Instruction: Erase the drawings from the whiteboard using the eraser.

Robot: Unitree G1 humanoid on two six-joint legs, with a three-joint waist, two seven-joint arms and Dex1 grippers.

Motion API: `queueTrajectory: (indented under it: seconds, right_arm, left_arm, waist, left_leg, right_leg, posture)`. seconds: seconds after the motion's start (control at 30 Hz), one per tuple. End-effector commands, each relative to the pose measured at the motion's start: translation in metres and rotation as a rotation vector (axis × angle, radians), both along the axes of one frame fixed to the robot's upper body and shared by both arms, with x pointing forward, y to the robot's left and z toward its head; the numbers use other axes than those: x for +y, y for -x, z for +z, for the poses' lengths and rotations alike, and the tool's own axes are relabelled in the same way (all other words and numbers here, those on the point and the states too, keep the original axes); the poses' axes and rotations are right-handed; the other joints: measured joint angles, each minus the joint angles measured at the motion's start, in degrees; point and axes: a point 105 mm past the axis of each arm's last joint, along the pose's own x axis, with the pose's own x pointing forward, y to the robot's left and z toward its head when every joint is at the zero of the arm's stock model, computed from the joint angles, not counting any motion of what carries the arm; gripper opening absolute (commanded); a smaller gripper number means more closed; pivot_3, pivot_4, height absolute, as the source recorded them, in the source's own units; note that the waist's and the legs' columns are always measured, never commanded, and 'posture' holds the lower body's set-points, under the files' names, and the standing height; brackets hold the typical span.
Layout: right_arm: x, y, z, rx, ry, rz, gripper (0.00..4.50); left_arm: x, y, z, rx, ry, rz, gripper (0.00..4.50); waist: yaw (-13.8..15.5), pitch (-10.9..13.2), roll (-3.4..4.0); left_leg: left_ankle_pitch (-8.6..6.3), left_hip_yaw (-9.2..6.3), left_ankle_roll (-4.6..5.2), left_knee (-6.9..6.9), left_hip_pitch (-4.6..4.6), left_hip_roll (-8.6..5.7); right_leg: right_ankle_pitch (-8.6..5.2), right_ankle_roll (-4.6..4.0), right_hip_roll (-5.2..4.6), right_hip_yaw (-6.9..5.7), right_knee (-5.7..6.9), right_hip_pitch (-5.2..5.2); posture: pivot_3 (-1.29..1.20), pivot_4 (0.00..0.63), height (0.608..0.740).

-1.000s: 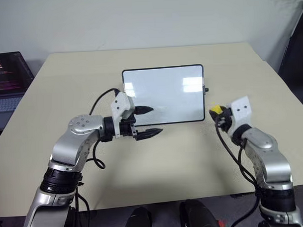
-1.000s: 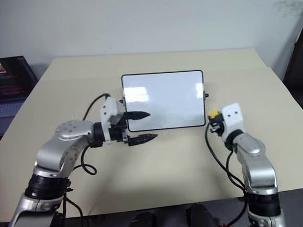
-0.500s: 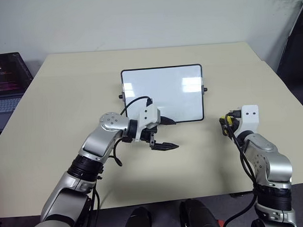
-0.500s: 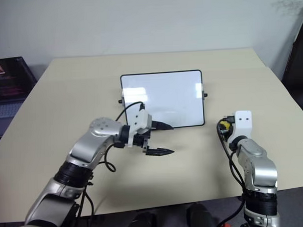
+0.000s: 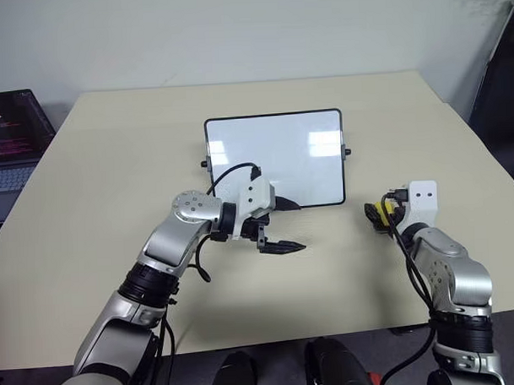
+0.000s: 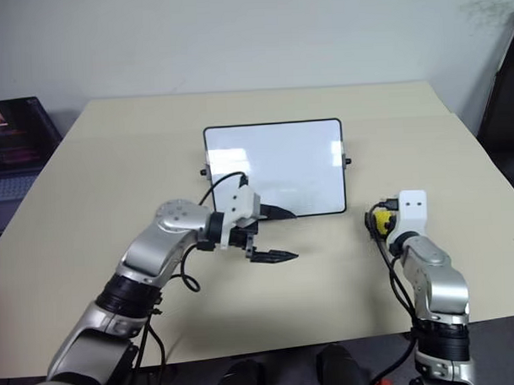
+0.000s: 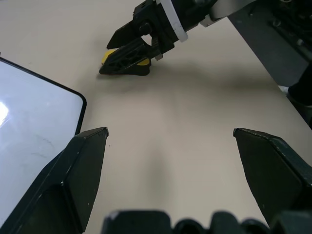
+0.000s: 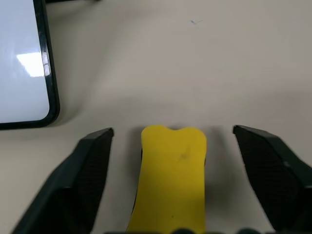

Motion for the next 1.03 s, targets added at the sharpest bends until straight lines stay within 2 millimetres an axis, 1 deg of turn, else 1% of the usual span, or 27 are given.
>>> queueTrajectory:
  seconds: [0.03,0.07,0.13,0.2,0.23,0.3,0.33,0.43,0.47,0.5,0.6,0.67,0.7,0.73,0.83,0.9,1.03]
  right_arm:
    - [0.005,-0.003,0.04,-0.191,-0.017,0.025,4.41]
    - [0.011,0.0,0.049,-0.24,-0.014,0.052,4.41]
    - [0.021,0.009,0.062,-0.323,0.012,0.085,4.41]
    - [0.025,0.016,0.066,-0.362,0.034,0.101,4.41]
    - [0.031,0.022,0.067,-0.385,0.079,0.114,4.41]
    - [0.044,0.034,0.064,-0.416,0.085,0.129,4.41]
    - [0.044,0.036,0.064,-0.422,0.081,0.128,4.41]
    - [0.068,0.06,0.041,-0.376,-0.079,0.26,4.41]
    - [0.071,0.066,0.033,-0.363,-0.085,0.292,4.41]
    - [0.072,0.07,0.026,-0.352,-0.07,0.312,4.41]
    - [0.072,0.076,0.008,-0.336,-0.03,0.342,4.41]
    - [0.063,0.075,-0.001,-0.332,-0.008,0.336,4.41]
    - [0.057,0.073,-0.003,-0.333,-0.011,0.322,4.41]
    - [0.057,0.074,-0.004,-0.336,-0.016,0.318,4.41]
    - [0.06,0.075,-0.003,-0.348,-0.028,0.327,4.41]
    - [0.063,0.077,-0.004,-0.337,-0.051,0.331,4.41]
    - [0.069,0.08,-0.01,-0.29,-0.081,0.369,4.41]
  left_arm:
    - [0.013,-0.012,0.018,-0.073,0.105,0.14,4.5]
    - [0.021,-0.016,0.021,-0.078,0.148,0.212,4.5]
    - [0.04,-0.018,0.023,-0.073,0.226,0.354,4.5]
    - [0.049,-0.013,0.02,-0.062,0.266,0.435,4.5]
    - [0.058,-0.008,0.017,-0.045,0.305,0.503,4.5]
    - [0.079,0.003,0.012,0.008,0.397,0.664,4.5]
    - [0.081,0.006,0.011,0.022,0.417,0.702,4.5]
    - [0.115,0.013,0.004,-0.03,0.472,0.972,4.5]
    - [0.124,0.015,0.001,-0.056,0.473,1.053,4.5]
    - [0.132,0.016,-0.002,-0.074,0.471,1.123,4.5]
    - [0.151,0.022,-0.013,-0.105,0.451,1.283,4.5]
    - [0.157,0.024,-0.017,-0.109,0.447,1.359,4.5]
    - [0.157,0.024,-0.019,-0.111,0.444,1.384,4.5]
    - [0.159,0.025,-0.022,-0.104,0.435,1.399,4.5]
    - [0.153,0.03,-0.03,-0.076,0.4,1.374,4.5]
    - [0.154,0.033,-0.034,-0.05,0.4,1.393,4.5]
    - [0.154,0.029,-0.029,-0.068,0.413,1.406,4.5]
  waist:
    - [-0.2,0.0,0.0]
    - [-0.3,0.0,0.02]
    - [-0.6,0.0,0.02]
    - [-0.7,0.0,0.02]
    - [-0.6,0.0,0.03]
    - [-0.7,0.0,0.05]
    - [-0.6,0.0,0.04]
    - [0.0,0.0,0.04]
    - [0.3,0.0,0.03]
    - [0.5,0.0,0.03]
    - [0.7,0.0,0.03]
    - [0.7,-0.1,0.02]
    - [0.7,-0.1,0.0]
    - [0.7,-0.1,-0.01]
    - [0.7,-0.1,-0.01]
    - [0.7,-0.1,-0.01]
    - [0.7,-0.1,-0.01]
  left_leg:
    - [0.0,0.0,0.0,0.0,0.01,0.02]
    - [0.0,0.0,0.0,0.0,0.01,0.02]
    - [0.0,-0.03,0.0,0.0,0.0,0.1]
    - [-0.01,-0.11,0.01,-0.01,0.0,0.17]
    - [-0.01,-0.18,0.01,-0.01,-0.03,0.16]
    - [-0.02,-0.17,0.01,-0.03,-0.03,0.14]
    - [-0.06,-0.17,0.01,-0.04,-0.03,0.14]
    - [-0.06,-0.22,0.0,0.02,-0.04,0.11]
    - [-0.06,-0.26,0.0,0.03,-0.02,0.12]
    - [-0.07,-0.3,0.0,0.03,0.05,0.12]
    - [-0.06,-0.24,-0.01,0.2,0.11,0.07]
    - [-0.06,-0.23,0.0,0.46,0.11,0.08]
    - [-0.06,-0.23,0.0,0.56,0.11,0.04]
    - [-0.06,-0.22,0.0,0.61,0.11,0.03]
    - [-0.06,-0.17,0.0,0.62,0.12,0.04]
    - [-0.06,-0.17,0.0,0.59,0.11,0.06]
    - [-0.07,-0.22,-0.01,0.59,0.05,0.08]
  right_leg:
    - [0.0,0.0,0.0,0.0,0.0,0.0]
    - [0.0,0.0,0.0,0.0,0.0,0.0]
    - [0.0,0.0,-0.01,0.03,0.01,-0.01]
    - [0.0,0.0,-0.08,0.1,0.04,-0.02]
    - [0.0,0.0,-0.1,0.08,0.04,-0.01]
    - [0.0,0.01,-0.21,0.11,0.0,-0.01]
    - [-0.02,0.03,-0.42,0.12,0.0,-0.01]
    - [-0.02,0.03,-0.44,0.08,0.0,0.02]
    - [-0.04,0.07,-0.43,0.04,-0.02,0.06]
    - [-0.17,0.29,-0.43,0.02,-0.05,0.15]
    - [-0.19,0.34,-0.37,0.02,-0.08,0.28]
    - [-0.14,0.42,-0.3,0.02,-0.07,0.39]
    - [-0.11,0.47,-0.23,0.0,-0.06,0.44]
    - [-0.07,0.52,-0.23,0.0,-0.06,0.46]
    - [-0.01,0.53,-0.18,0.01,-0.02,0.45]
    - [-0.01,0.51,-0.14,0.03,-0.03,0.43]
    - [-0.01,0.51,-0.15,0.07,-0.06,0.4]
  posture:
    - [0.0,0.15,0.74]
    - [0.0,0.15,0.74]
    - [0.0,0.15,0.74]
    - [0.0,0.15,0.74]
    - [0.0,0.15,0.74]
    - [0.0,0.15,0.74]
    - [0.0,0.15,0.74]
    - [0.0,0.15,0.74]
    - [0.0,0.15,0.74]
    - [0.0,0.15,0.74]
    - [0.0,0.15,0.74]
    - [0.0,0.15,0.74]
    - [0.0,0.15,0.74]
    - [0.0,0.15,0.74]
    - [0.0,0.15,0.74]
    - [0.0,0.15,0.74]
    - [0.0,0.15,0.74]
